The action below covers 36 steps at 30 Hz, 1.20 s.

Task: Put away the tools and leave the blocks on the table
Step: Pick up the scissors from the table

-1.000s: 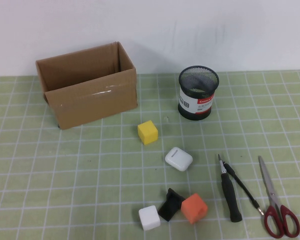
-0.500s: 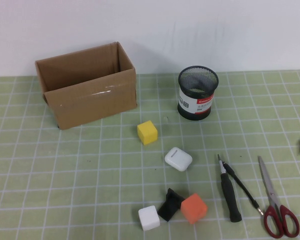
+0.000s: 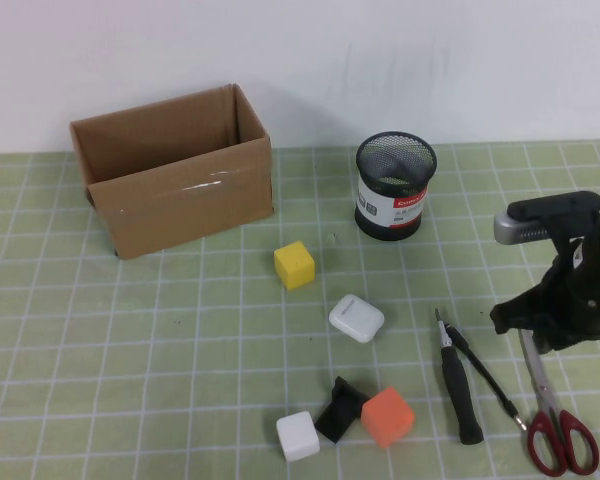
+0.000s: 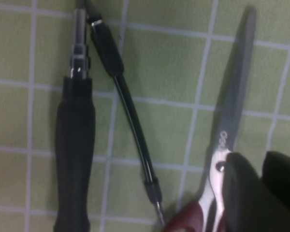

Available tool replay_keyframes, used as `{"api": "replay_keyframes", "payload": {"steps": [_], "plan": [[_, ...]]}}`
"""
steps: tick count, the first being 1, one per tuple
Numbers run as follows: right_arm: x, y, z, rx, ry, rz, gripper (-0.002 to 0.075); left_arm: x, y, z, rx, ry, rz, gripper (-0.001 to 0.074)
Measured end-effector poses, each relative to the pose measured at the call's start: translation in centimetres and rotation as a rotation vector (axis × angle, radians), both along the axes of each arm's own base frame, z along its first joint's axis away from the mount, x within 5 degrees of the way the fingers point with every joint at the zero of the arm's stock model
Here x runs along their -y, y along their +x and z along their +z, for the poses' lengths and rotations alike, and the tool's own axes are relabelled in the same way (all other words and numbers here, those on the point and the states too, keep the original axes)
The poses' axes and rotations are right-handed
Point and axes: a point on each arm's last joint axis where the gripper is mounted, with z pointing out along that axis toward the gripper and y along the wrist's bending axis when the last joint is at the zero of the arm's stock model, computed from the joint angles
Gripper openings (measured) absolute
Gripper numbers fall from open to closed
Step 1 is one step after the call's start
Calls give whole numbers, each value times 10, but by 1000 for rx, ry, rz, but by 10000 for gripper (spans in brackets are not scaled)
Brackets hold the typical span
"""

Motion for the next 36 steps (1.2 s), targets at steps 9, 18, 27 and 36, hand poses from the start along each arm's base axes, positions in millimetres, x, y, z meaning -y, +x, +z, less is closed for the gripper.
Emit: {"api": "replay_keyframes", "payload": {"steps": [9,18,27,36], "plan": [[1,-5,-27,-60,-6,-31,424,0,0,0,0,0,0,-4],[3,-5,-73,-137,-55,-26,183,0,0,0,0,0,0,-4],[0,1,-41,-39,-7,-35,-6,0,0,0,0,0,0,-4],[-33,30,94,524,204,128,-6,0,0,0,0,0,0,-4]]}}
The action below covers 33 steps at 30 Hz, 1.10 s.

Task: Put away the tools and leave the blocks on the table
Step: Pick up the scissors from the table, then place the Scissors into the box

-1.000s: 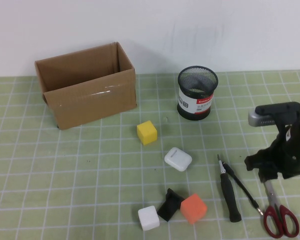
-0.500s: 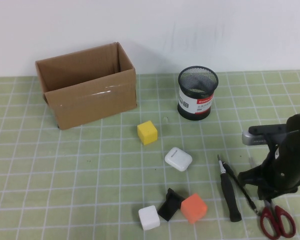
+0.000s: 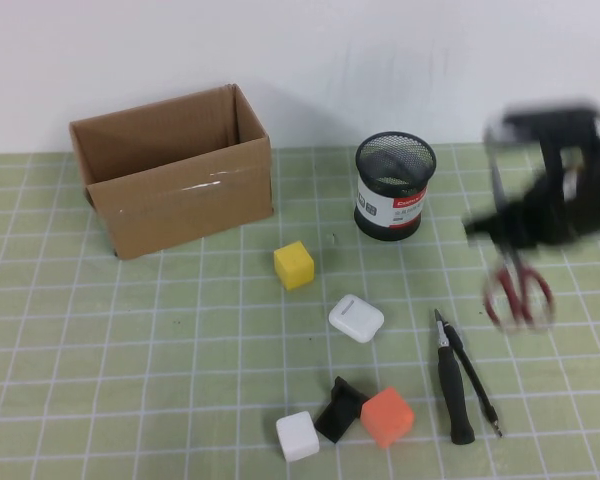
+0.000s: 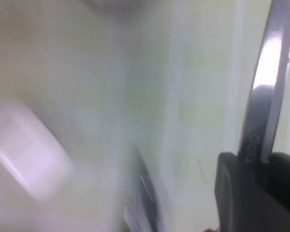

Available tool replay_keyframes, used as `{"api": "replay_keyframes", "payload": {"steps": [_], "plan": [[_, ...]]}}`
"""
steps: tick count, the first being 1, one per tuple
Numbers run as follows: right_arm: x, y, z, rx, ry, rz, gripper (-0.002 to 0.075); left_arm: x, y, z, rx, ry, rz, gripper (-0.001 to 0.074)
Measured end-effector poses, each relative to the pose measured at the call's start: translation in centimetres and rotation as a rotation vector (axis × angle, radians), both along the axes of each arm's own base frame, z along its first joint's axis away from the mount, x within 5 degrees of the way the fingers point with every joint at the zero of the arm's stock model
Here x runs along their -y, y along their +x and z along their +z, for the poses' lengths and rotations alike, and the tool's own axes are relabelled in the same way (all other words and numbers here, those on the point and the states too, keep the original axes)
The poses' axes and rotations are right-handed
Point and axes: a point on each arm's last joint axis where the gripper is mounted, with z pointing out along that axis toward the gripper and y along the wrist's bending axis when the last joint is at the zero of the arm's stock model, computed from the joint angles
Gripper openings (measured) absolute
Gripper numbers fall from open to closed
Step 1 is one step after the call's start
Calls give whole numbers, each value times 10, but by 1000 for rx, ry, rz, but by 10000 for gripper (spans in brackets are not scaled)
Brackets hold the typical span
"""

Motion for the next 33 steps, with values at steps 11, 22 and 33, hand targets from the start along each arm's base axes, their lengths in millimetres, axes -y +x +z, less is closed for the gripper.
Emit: {"api": "replay_keyframes", "payload": {"steps": [11,22,33], "plan": [[-128,22,49,748,270,286,-6,0,0,0,0,0,0,-4],[-195,90,31,837,233,327,-6,0,0,0,0,0,0,-4],[-201,91,31,873,86,385,260,0,0,0,0,0,0,-4]]}}
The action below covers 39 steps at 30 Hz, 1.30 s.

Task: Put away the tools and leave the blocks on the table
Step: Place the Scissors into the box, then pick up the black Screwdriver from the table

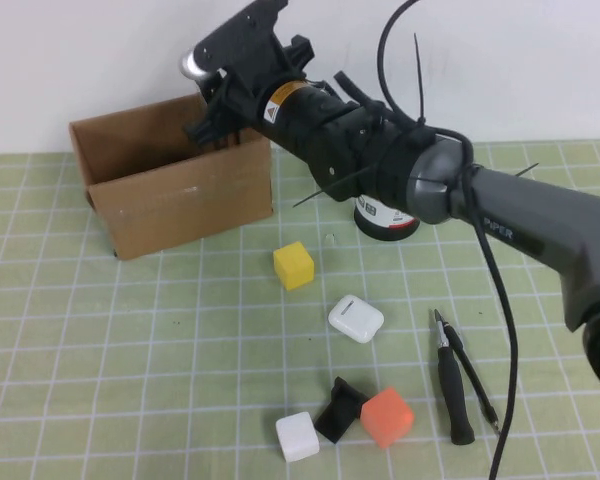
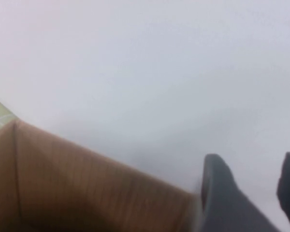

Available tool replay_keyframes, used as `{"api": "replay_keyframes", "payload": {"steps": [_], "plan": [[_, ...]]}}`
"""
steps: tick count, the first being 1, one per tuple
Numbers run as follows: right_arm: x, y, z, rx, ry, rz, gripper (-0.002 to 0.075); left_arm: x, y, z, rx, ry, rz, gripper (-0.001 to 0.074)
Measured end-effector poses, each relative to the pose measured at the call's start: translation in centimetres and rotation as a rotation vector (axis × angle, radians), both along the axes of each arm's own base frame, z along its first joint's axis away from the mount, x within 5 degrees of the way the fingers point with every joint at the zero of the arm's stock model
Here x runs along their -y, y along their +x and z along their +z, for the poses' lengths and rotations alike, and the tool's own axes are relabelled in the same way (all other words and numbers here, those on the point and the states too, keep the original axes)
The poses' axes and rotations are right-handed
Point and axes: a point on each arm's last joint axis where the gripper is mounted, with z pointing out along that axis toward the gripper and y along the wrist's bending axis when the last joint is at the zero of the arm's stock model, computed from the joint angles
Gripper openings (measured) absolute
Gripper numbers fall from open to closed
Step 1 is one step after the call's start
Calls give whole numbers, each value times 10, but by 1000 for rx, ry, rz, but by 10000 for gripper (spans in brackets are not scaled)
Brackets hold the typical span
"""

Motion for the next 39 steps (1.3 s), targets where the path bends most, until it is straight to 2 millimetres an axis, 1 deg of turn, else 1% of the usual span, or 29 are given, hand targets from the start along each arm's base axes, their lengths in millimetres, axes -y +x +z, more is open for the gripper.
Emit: {"api": "replay_keyframes", "payload": {"steps": [2,6,10,12,15,17,19,20,22,23,25,27,30,31,34,35,36,37,38,39], "plan": [[4,-5,11,-7,-8,1,260,0,0,0,0,0,0,-4],[17,-21,41,-68,-57,4,259,0,0,0,1,0,0,-4],[41,-47,72,-156,-232,-12,259,0,0,0,1,0,0,-4],[55,-59,84,-176,-337,-46,246,0,0,0,1,0,0,-4],[83,-74,99,-244,-457,-161,180,0,0,0,1,0,0,-4],[104,-82,106,-320,-501,-288,109,0,0,0,1,0,0,-4],[125,-86,110,-371,-553,-413,36,0,0,0,1,0,0,-4],[132,-86,111,-390,-558,-448,16,0,0,0,1,0,0,-4],[149,-86,107,-457,-509,-491,15,0,0,0,1,0,0,-4],[157,-88,103,-491,-470,-502,15,0,0,0,1,0,0,-4],[169,-93,88,-563,-427,-497,15,0,0,0,1,0,0,-4],[175,-103,69,-639,-392,-463,15,0,0,0,1,0,0,-4],[177,-123,32,-798,-372,-407,15,0,0,0,1,0,0,-4],[178,-129,17,-871,-358,-398,15,0,0,0,1,0,0,-4],[179,-144,-30,-1095,-302,-419,15,0,0,0,1,0,0,-4],[179,-149,-45,-1158,-295,-427,15,0,0,0,1,0,0,-4],[178,-152,-57,-1184,-313,-424,16,0,0,0,1,0,0,-4],[177,-156,-70,-1209,-330,-427,26,0,0,0,1,2,0,-4],[176,-160,-81,-1228,-333,-429,53,0,0,0,1,0,0,-4],[176,-161,-87,-1236,-327,-432,95,0,0,0,1,0,0,-4]]}}
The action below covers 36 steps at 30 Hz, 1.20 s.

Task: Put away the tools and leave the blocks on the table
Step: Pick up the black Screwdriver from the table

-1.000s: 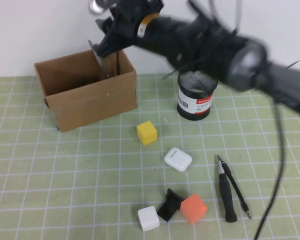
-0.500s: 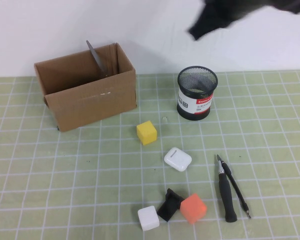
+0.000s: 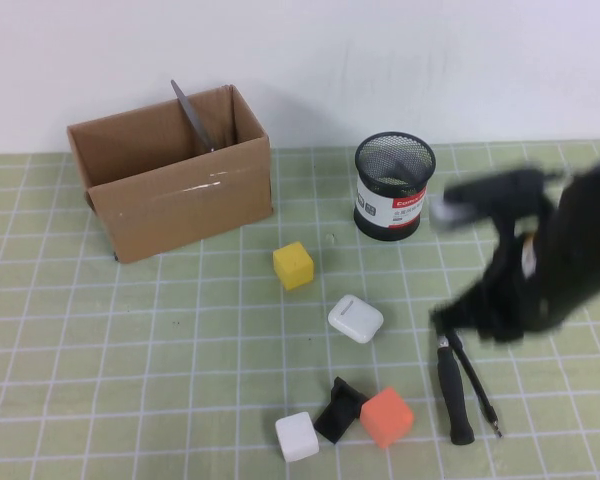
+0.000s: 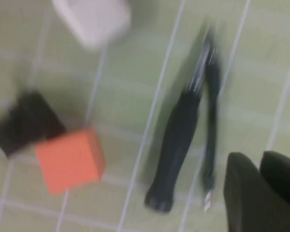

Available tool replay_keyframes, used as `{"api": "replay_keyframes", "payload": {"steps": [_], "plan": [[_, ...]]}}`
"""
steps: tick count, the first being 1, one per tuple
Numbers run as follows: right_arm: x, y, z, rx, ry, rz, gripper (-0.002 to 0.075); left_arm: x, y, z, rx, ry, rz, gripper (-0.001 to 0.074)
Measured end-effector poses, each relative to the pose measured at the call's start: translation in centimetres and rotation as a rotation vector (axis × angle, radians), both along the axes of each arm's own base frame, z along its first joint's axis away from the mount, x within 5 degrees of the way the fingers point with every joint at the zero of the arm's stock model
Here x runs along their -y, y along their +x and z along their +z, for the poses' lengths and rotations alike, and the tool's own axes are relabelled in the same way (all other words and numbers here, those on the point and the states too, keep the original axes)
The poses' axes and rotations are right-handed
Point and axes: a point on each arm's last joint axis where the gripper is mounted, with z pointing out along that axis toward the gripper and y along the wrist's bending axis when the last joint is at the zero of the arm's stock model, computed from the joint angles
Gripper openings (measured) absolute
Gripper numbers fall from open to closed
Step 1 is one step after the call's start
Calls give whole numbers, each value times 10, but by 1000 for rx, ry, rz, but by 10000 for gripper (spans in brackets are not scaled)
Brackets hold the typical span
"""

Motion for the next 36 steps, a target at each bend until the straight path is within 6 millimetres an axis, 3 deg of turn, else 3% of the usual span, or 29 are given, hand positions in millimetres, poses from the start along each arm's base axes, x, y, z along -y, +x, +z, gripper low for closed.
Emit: {"api": "replay_keyframes", "payload": {"steps": [2,5,12,20,22,24,27,28,32,36], "plan": [[-2,-1,-13,-21,15,-8,200,0,0,0,0,0,0,-4],[-5,1,-22,-36,34,-16,283,0,0,0,0,2,0,-4],[-16,14,-47,-51,51,-25,283,0,0,0,0,2,0,-4],[-23,28,-94,-107,-24,-2,282,0,0,0,0,2,0,-4],[-23,29,-104,-130,-40,-3,258,0,0,0,0,2,0,-4],[-23,29,-111,-149,-53,-3,181,0,0,0,0,2,0,-4],[-24,30,-112,-148,-59,2,13,0,0,0,0,2,0,-4],[-24,30,-111,-147,-61,9,-7,0,0,0,0,2,0,-4],[-27,33,-93,-104,-31,27,-7,0,0,0,0,2,0,-4],[-30,40,-48,34,34,50,-7,0,0,0,0,2,0,-4]]}}
